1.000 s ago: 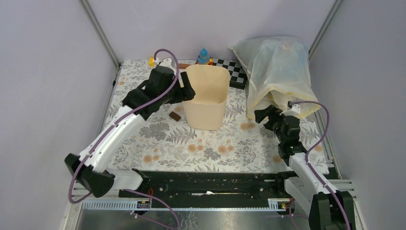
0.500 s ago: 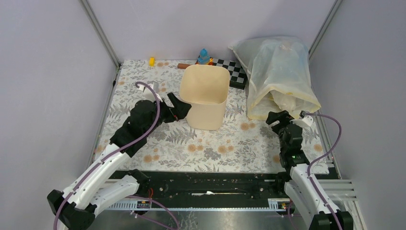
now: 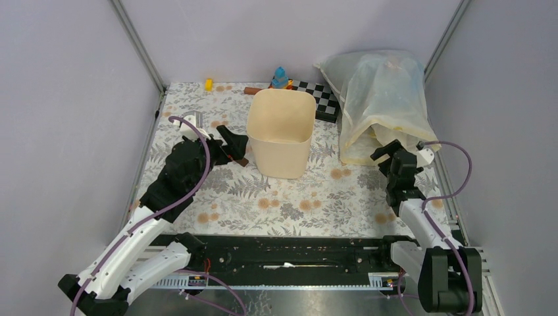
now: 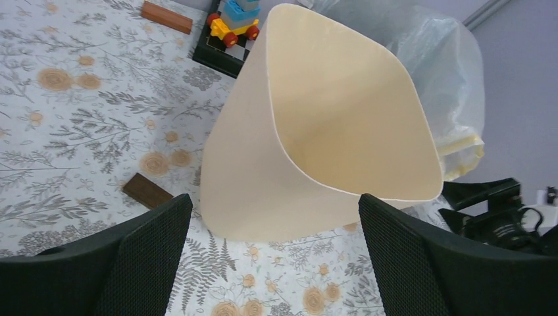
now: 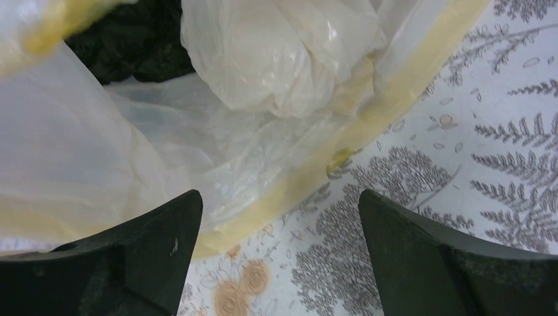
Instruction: Put the trash bags into the trash bin
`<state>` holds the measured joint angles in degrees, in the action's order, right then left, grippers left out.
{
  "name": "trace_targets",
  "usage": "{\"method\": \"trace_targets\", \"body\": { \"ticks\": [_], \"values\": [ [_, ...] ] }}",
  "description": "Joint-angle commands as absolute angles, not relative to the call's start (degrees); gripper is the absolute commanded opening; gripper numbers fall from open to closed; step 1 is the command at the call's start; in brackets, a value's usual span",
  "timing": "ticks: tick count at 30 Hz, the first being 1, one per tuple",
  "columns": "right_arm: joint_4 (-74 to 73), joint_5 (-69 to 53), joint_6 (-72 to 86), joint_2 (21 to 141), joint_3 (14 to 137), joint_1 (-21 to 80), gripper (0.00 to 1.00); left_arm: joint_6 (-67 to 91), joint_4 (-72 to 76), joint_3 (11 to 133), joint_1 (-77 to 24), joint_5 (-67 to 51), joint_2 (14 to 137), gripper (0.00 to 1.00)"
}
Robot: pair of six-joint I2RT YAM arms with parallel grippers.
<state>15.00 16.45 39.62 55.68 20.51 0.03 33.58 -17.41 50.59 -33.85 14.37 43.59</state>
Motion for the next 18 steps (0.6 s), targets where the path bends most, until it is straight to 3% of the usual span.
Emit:
{"method": "trace_targets", "body": {
  "ticks": [1,5,11,18],
  "values": [
    [15.92,18.16,42.58,58.84,26.64,-1.56,0.98,30.21,-16.35,52.82,-33.75,17.56,43.03,0.99],
    [16.5,23.84,40.81,64.31,31.43,-1.9,1.0,29.65,-15.67,52.68,-33.71,16.44,42.77,0.99],
    [9.46,25.76,39.46,78.7,43.15,-3.08,1.0,28.76,-16.31,52.89,-33.75,17.3,42.42,0.99],
    [7.34,25.82,42.68,86.95,48.76,-5.53,0.97,28.35,-16.06,53.08,-33.7,15.57,43.79,0.99]
  ]
}}
